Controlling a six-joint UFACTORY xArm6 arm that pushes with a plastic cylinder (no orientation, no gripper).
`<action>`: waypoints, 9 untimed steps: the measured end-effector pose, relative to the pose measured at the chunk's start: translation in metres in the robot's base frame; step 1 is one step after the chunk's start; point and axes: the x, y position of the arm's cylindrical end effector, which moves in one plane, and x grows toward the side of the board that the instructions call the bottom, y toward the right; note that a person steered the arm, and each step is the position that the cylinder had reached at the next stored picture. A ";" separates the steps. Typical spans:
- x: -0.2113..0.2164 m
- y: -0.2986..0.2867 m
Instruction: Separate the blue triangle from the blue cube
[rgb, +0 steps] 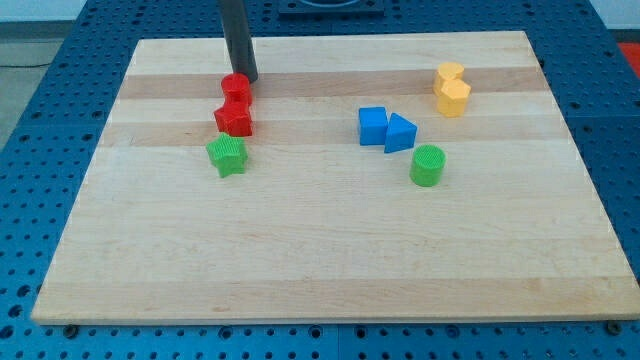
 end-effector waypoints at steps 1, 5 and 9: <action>-0.014 0.051; 0.054 0.149; 0.132 0.196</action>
